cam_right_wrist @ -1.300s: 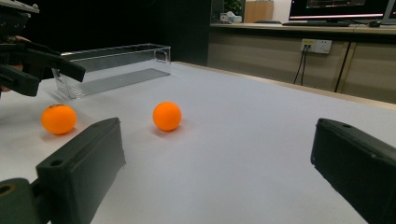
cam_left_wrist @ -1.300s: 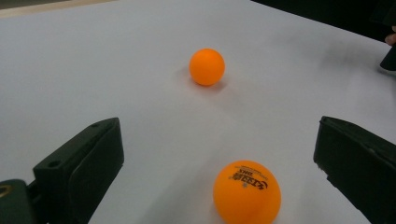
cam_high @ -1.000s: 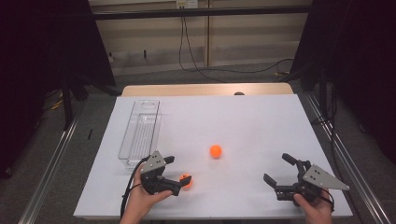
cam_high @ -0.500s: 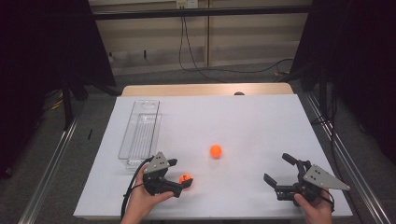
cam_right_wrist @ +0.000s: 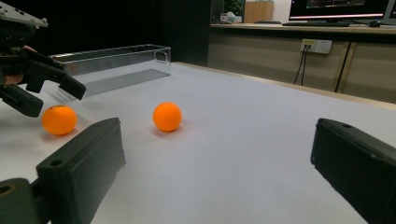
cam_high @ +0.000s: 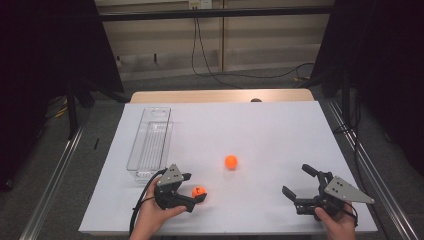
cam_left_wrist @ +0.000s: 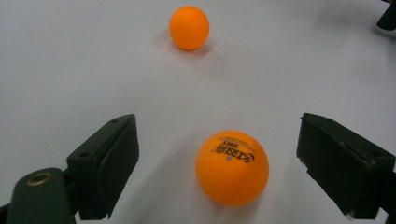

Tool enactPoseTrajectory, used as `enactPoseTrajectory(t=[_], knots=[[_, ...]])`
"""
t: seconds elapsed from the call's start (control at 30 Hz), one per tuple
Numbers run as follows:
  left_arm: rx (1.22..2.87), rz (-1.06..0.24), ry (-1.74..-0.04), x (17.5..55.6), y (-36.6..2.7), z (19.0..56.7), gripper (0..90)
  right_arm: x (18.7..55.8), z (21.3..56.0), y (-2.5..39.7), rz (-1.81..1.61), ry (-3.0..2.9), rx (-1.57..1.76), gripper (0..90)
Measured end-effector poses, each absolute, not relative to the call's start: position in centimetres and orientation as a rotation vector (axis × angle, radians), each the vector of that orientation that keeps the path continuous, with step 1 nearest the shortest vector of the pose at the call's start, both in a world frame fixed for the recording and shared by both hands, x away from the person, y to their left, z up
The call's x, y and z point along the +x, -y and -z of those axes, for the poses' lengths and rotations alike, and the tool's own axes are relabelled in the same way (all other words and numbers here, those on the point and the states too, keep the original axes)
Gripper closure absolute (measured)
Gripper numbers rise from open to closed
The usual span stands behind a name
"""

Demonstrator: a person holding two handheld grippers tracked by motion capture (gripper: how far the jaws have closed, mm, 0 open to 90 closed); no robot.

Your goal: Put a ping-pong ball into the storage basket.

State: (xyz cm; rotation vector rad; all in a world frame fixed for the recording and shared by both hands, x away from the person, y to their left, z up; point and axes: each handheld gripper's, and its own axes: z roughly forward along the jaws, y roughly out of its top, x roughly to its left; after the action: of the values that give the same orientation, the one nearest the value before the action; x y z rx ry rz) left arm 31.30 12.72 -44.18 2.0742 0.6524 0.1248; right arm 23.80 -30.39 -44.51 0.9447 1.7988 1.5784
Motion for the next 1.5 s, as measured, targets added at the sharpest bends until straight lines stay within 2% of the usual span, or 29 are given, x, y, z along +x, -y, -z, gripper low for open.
enactPoseTrajectory(t=[0.47, 0.77, 1.5], knots=[[2.125, -0.074, -0.646, 31.36, -12.44, 44.59, 23.0, 23.82, 44.54, 30.43, -1.578, -1.8, 0.946, 2.2], [2.131, -0.07, -0.65, 31.46, -12.41, 44.65, 23.2, 23.81, 44.54, 30.36, -1.58, -1.8, 0.945, 2.2], [2.17, -0.052, -0.639, 31.49, -12.01, 45.06, 32.5, 23.81, 44.57, 30.37, -1.58, -1.8, 0.948, 2.2]])
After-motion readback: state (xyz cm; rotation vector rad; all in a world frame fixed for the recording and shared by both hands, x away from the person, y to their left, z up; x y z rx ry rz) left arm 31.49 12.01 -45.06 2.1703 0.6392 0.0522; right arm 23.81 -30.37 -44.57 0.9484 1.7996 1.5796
